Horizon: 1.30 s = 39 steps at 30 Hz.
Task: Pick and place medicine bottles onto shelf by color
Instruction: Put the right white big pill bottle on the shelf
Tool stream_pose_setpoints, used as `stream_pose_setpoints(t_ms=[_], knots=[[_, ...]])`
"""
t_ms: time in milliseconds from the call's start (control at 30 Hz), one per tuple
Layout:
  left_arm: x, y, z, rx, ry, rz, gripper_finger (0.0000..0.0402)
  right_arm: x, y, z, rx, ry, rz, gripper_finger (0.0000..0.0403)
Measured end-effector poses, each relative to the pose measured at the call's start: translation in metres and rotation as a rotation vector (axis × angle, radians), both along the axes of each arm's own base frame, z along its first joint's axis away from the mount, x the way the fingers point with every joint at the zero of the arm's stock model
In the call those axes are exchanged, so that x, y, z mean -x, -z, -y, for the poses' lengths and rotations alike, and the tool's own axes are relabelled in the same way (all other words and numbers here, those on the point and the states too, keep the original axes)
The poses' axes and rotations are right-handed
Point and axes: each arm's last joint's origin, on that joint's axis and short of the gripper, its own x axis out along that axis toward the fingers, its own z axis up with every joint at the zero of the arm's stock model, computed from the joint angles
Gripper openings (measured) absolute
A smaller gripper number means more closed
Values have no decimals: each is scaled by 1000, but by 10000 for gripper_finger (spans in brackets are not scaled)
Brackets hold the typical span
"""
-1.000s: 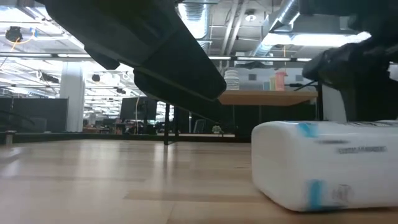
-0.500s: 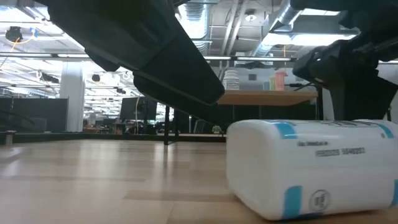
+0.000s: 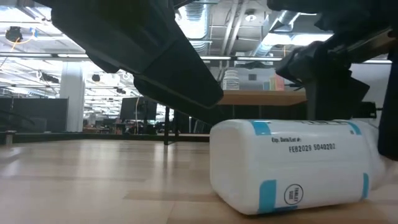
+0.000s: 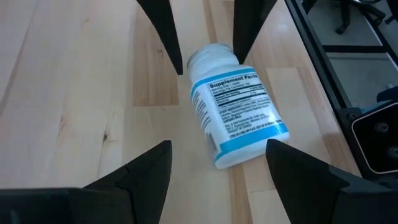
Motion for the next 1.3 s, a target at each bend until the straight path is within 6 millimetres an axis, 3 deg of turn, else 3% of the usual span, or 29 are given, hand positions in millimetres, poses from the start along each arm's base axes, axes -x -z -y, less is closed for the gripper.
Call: stream_pose_setpoints(t_ms=[767,1133,1300], knots=[[1,2,-1,-15,-1,-22,247,-5,-1,5,1,-32,13,252],[1,2,-1,-15,-2,-22,247,-3,-2,6,3,-35,-5,165],[1,2,-1,-15,-2,-22,247,4,-11,11,20,-29,-57,148]])
